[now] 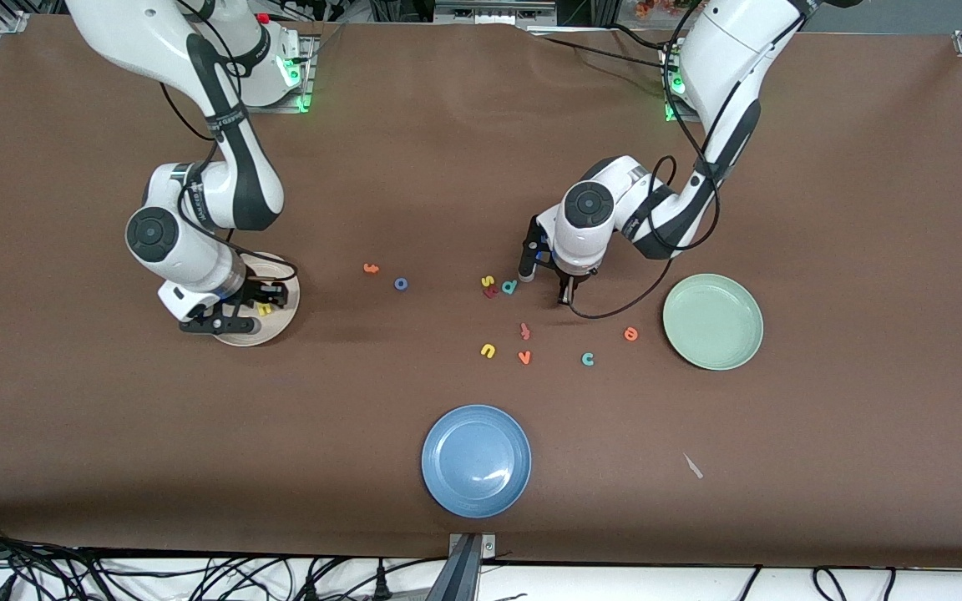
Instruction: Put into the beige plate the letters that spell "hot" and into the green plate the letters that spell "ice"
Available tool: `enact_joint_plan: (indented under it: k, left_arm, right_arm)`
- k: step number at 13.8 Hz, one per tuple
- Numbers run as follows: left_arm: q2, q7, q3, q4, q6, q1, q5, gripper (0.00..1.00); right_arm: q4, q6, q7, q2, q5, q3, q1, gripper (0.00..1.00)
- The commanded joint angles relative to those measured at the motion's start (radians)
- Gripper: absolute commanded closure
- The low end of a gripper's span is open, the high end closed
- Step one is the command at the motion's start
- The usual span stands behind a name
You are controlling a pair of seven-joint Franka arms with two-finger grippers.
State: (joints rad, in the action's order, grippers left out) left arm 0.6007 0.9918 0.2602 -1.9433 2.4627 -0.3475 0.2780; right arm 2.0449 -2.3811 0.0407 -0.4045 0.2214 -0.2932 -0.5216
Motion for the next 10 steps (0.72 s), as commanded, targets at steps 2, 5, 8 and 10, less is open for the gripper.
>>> enact_joint_plan:
  k: [2,5,8,10]
  left_arm:
    - [-0.004,0.013,0.008,0.017,-0.076,0.024,0.033,1.00]
    - [-0.039,0.013,0.008,0.070,-0.207,0.044,0.033,1.00]
    - [-0.059,0.022,0.008,0.165,-0.404,0.102,0.036,1.00]
    - [-0.059,0.062,0.005,0.181,-0.433,0.157,0.067,1.00]
  right_arm:
    - [-0.035,0.048,0.073,0.016,0.009,0.109,-0.008,0.00]
    - [-0.035,0.045,0.068,0.013,-0.007,0.190,-0.014,0.00]
    - [-0.031,0.046,-0.010,0.013,-0.107,0.236,-0.040,0.00]
    - [-0.028,0.036,-0.013,0.000,-0.209,0.238,-0.064,0.00]
